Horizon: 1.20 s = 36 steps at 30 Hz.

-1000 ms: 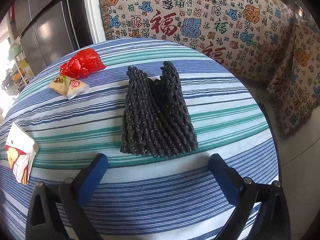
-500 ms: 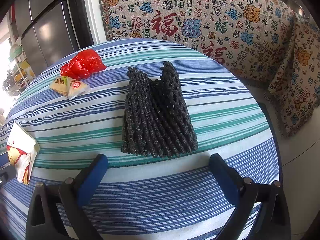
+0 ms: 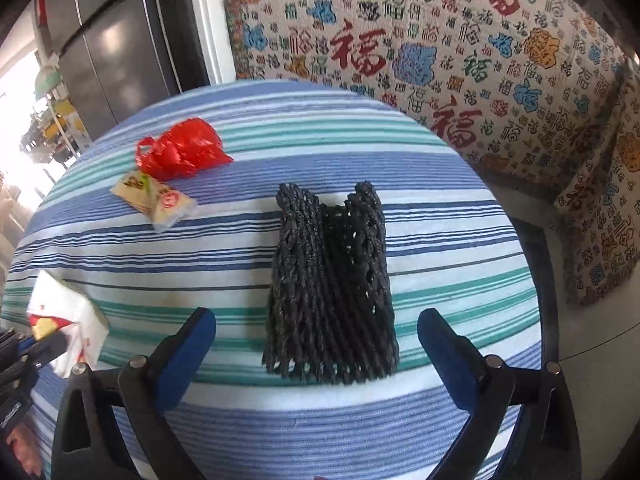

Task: Collect trash
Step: 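Grasp the black foam mesh net with the right gripper while the left gripper holds the paper wrapper, then carry the paper wrapper and black mesh net to the wastebasket and release both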

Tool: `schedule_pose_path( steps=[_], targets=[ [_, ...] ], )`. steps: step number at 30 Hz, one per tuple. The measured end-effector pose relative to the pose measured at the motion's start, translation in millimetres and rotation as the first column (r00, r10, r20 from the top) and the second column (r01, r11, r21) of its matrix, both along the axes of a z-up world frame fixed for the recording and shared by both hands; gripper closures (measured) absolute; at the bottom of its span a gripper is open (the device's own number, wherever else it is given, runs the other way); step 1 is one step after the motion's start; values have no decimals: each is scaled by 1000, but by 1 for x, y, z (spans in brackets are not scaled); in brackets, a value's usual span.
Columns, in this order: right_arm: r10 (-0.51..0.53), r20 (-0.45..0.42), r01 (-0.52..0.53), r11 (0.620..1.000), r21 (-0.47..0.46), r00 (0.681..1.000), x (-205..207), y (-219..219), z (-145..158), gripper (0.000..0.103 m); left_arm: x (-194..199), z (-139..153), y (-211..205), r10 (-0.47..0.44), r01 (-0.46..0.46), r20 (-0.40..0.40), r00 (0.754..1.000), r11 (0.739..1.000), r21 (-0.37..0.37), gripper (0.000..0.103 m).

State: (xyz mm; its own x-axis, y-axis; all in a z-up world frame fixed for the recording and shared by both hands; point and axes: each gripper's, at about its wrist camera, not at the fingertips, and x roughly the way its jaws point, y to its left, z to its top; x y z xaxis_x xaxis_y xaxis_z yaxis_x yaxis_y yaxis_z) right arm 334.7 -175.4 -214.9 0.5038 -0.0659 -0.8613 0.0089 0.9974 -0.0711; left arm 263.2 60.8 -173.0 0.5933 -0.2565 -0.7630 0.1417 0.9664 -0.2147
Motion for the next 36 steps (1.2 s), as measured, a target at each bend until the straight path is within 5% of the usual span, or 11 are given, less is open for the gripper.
schedule_pose_path(
  steps=[1, 2, 4, 11, 22, 36],
  targets=[
    [-6, 1, 6, 1000, 0, 1000, 2, -1, 0, 27, 0, 1, 1, 5, -5, 1, 1000, 1000, -4, 96],
    [-9, 3, 9, 1000, 6, 1000, 2, -3, -1, 68, 0, 1, 3, 9, -9, 1, 1000, 1000, -10, 96],
    [-27, 16, 27, 1000, 7, 1000, -2, -7, 3, 81, 0, 3, 5, 14, -14, 5, 1000, 1000, -19, 96],
    [-17, 82, 7, 994, 110, 996, -52, -21, 35, 83, -4, 14, 0, -3, 5, 33, 999, 999, -50, 96],
    [46, 100, -57, 992, 114, 994, -135, -33, 42, 83, -14, 16, -27, -57, 58, 56, 997, 998, -18, 98],
    [-86, 152, 65, 988, 140, 985, -215, -110, 39, 83, -38, 28, -45, -133, 136, 97, 986, 991, -20, 98]
  ],
)
